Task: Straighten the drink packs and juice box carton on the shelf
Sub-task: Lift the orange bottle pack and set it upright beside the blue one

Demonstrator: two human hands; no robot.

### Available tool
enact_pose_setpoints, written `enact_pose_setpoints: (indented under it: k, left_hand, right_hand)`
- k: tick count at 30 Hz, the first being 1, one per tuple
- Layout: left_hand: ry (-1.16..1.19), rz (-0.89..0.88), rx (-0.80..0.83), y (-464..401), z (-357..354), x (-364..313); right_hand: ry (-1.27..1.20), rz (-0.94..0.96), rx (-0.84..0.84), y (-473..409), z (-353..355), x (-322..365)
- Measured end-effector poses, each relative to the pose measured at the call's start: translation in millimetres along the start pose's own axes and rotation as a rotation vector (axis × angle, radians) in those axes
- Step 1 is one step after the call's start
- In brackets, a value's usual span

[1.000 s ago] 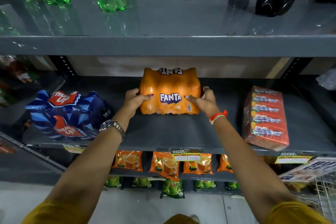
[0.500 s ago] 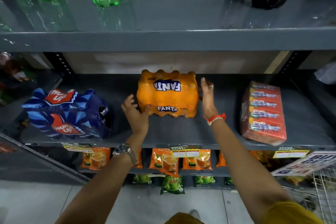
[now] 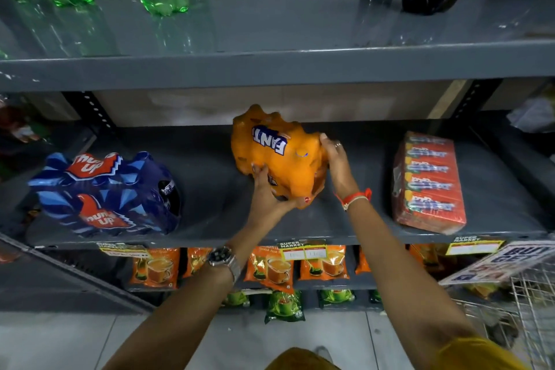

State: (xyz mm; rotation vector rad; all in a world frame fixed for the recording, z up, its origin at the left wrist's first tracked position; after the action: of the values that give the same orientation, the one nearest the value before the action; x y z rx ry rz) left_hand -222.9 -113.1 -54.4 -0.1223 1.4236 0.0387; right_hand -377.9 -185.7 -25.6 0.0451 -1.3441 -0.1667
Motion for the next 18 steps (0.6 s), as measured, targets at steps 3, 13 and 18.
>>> enact_pose_setpoints:
  k: [3,13,18]
  left_hand:
    - [0.075,0.119,0.164,-16.8,11.6,0.0]
    - [0.252,0.145,-0.417,-19.5,94.6,10.3]
    - [0.306,0.028,-0.477,-3.5,85.2,0.9]
  right_hand:
    - [0.048,0.013,-0.211,41.3,-11.5,-1.8]
    - [-0.027,0.187,-0.269,104.5,-71.6,-0.8]
    - [0.047,0.040,-0.522,51.0,-6.6,1.8]
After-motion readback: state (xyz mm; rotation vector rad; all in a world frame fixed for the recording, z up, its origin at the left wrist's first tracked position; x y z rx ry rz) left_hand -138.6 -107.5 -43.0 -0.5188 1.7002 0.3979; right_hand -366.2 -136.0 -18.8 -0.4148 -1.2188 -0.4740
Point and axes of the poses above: each hand's wrist, its own y-axis away from the middle knuckle, its own z-axis out of the back of the hand, x = y × z, the point moved 4 cm from there along -y, towards the middle knuckle, and after that the axes turned 13 degrees about y, right-handed, at the moved point
